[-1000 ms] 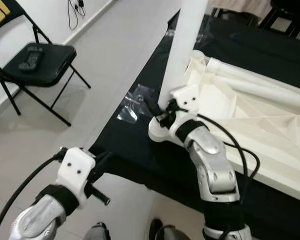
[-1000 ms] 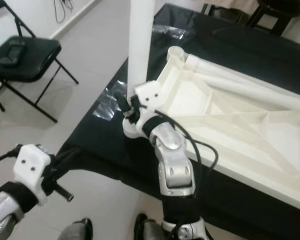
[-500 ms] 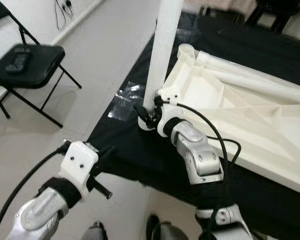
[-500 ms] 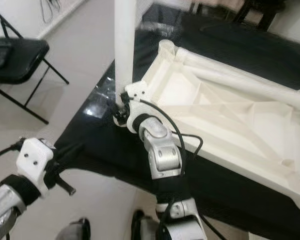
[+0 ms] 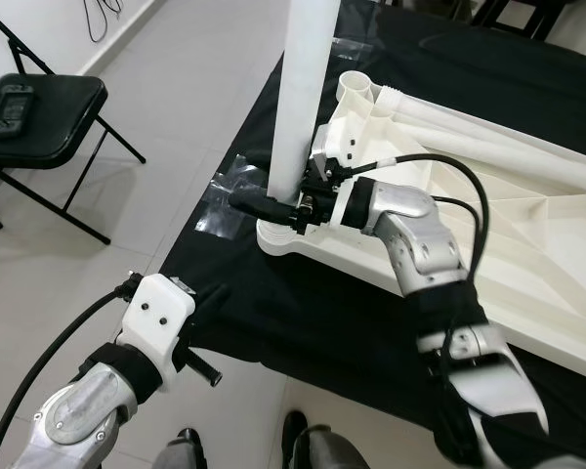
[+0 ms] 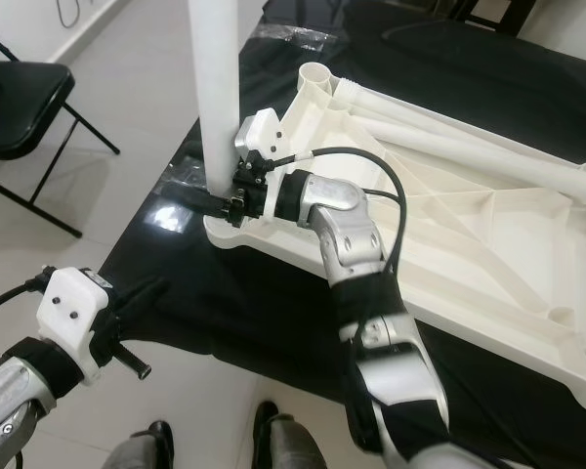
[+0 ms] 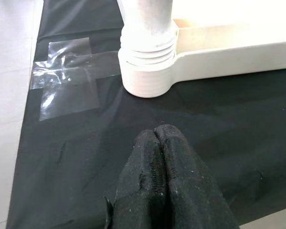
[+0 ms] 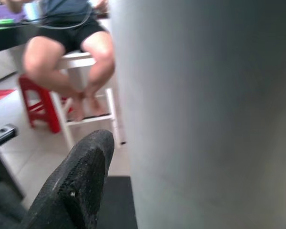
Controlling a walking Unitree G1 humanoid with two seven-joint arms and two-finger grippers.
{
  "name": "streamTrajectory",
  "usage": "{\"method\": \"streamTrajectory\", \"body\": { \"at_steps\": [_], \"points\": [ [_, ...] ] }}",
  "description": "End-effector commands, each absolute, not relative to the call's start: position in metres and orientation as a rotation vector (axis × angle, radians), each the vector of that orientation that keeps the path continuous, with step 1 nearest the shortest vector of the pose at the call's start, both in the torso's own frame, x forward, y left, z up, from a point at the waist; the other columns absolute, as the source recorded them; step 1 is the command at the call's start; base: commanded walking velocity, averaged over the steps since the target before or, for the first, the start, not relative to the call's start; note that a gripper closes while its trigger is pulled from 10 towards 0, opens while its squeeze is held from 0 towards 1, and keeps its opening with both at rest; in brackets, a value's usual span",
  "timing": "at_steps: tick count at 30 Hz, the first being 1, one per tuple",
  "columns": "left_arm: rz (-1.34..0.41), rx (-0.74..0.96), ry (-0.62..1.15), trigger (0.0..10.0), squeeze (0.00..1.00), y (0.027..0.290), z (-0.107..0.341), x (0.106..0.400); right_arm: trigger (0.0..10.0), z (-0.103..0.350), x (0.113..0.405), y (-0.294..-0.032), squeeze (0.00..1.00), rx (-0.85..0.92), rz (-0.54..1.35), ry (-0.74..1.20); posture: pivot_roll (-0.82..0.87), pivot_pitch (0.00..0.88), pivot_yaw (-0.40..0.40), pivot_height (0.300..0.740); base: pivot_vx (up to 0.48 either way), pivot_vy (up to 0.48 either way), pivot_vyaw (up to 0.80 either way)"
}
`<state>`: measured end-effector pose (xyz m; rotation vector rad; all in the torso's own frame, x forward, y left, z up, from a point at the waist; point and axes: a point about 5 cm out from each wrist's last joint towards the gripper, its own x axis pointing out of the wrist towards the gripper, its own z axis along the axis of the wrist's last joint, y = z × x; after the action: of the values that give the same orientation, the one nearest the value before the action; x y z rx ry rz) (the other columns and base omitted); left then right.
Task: Building children table
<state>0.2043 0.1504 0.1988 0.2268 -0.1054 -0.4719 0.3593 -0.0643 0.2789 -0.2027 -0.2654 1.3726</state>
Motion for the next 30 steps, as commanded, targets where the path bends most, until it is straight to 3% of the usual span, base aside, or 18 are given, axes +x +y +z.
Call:
{"method": "streamTrajectory", "body": {
  "at_steps": [1, 2, 4, 15, 18, 21, 22, 23, 24, 27, 30],
  "points": [
    [-0.476, 0.227, -0.098, 10.0, 0.0, 0.148, 0.197, 0.2, 5.4, 0.276, 0.359, -0.06, 0.0, -0.211, 1.427, -0.265, 0.18, 0.315, -0.157, 0.74, 0.0, 0.0, 0.0],
    [-0.473, 0.226, -0.094, 10.0, 0.0, 0.149, 0.196, 0.2, 0.0, 0.278, 0.36, -0.06, 0.0, -0.193, 1.447, -0.268, 0.17, 0.314, -0.158, 0.74, 0.0, 0.0, 0.0],
    [-0.47, 0.22, -0.084, 10.0, 0.0, 0.15, 0.194, 0.199, 0.0, 0.28, 0.363, -0.06, 0.0, -0.107, 1.498, -0.263, 0.17, 0.318, -0.155, 0.74, 0.0, 0.0, 0.0],
    [-0.483, 0.217, -0.071, 10.0, 0.0, 0.148, 0.192, 0.197, 0.0, 0.269, 0.369, -0.063, 0.0, -0.114, 1.479, -0.237, 0.17, 0.33, -0.147, 0.74, 0.0, 0.0, 0.0],
    [-0.48, 0.218, -0.069, 10.0, 0.0, 0.149, 0.192, 0.197, 0.0, 0.264, 0.374, -0.07, 0.0, -0.142, 1.37, -0.244, 0.17, 0.331, -0.148, 0.74, 0.0, 0.0, 0.0],
    [-0.487, 0.216, -0.066, 10.0, 0.0, 0.147, 0.19, 0.197, 0.0, 0.227, 0.38, -0.088, 0.0, -0.086, 0.862, -0.136, 0.13, 0.332, -0.167, 0.74, 0.0, 0.0, 0.0],
    [-0.487, 0.216, -0.066, 10.0, 0.0, 0.147, 0.19, 0.197, 0.0, 0.227, 0.38, -0.088, 0.0, -0.086, 0.862, -0.136, 0.13, 0.332, -0.167, 0.74, 0.0, 0.0, 0.0],
    [-0.489, 0.213, -0.066, 10.0, 0.0, 0.147, 0.19, 0.197, 0.0, 0.209, 0.379, -0.102, 0.0, -0.135, 0.517, -0.085, 0.11, 0.338, -0.167, 0.74, 0.0, 0.0, 0.0],
    [-0.489, 0.213, -0.066, 10.0, 0.0, 0.147, 0.19, 0.197, 0.0, 0.209, 0.379, -0.102, 0.0, -0.135, 0.517, -0.085, 0.11, 0.338, -0.167, 0.74, 0.0, 0.0, 0.0],
    [-0.505, 0.209, -0.068, 10.0, 0.0, 0.145, 0.188, 0.2, 0.0, 0.165, 0.327, -0.082, 0.0, -0.163, 0.417, -0.017, 0.1, 0.337, -0.148, 0.74, 0.0, 0.0, 0.0],
    [-0.516, 0.205, -0.08, 10.0, 0.0, 0.141, 0.189, 0.203, 0.0, 0.165, 0.331, -0.072, 0.0, -0.14, 0.471, -0.021, 0.1, 0.312, -0.145, 0.74, 0.0, 0.0, 0.0]
  ]
}}
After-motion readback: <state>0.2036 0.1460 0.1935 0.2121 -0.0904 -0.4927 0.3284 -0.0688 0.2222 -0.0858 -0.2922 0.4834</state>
